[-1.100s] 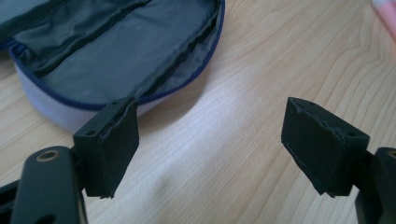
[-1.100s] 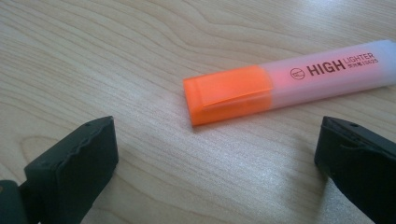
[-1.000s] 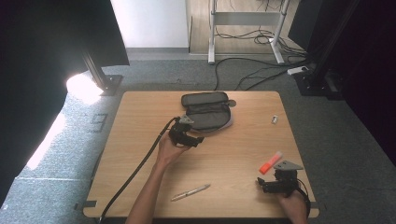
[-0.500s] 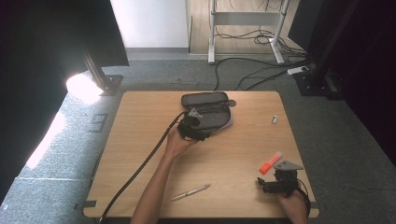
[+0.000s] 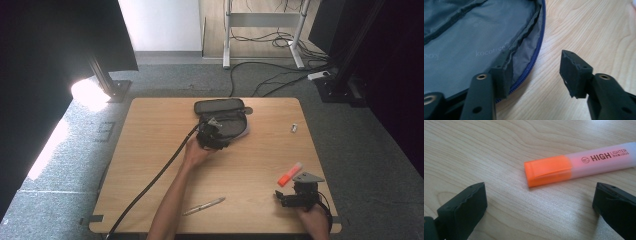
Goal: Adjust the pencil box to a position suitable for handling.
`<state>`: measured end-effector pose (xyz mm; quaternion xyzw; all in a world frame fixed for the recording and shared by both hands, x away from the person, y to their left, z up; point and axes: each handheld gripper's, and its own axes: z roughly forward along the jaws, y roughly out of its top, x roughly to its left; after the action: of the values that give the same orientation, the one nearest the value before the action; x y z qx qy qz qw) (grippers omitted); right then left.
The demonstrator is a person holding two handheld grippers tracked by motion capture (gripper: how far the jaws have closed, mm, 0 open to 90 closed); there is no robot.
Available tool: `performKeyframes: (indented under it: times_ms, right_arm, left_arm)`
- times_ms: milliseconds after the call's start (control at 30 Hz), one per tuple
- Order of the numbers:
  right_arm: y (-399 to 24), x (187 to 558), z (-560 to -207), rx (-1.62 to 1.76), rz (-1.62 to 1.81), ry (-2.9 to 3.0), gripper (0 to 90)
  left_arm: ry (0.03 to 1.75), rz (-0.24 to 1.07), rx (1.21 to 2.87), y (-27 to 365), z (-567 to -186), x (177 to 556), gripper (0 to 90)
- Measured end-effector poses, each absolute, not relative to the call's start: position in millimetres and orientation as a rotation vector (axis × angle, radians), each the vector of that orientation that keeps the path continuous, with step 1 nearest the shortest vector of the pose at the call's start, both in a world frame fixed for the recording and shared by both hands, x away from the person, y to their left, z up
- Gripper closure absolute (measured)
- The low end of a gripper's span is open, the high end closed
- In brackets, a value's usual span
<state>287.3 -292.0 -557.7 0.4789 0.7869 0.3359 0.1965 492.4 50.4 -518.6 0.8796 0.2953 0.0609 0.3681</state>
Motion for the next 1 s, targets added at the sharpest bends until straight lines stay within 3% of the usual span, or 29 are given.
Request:
performKeyframes:
  times_ms: [133, 333, 467, 1000]
  right_arm:
    - [-292, 287, -558, 1.339, 0.941, 2.206, 0.0]
    - [-292, 287, -558, 1.335, 0.942, 2.209, 0.0]
    - [-292, 287, -558, 1.334, 0.943, 2.211, 0.0]
    - [-292, 287, -558, 1.334, 0.943, 2.212, 0.0]
  left_arm:
    - [0.757, 0.195, 2.278, 48, -525, 493, 54.8]
    - [0.775, 0.262, 2.307, 45, -531, 490, 77.9]
    - [0.771, 0.282, 2.306, 44, -529, 488, 87.4]
    - [0.758, 0.191, 2.305, 55, -527, 473, 88.8]
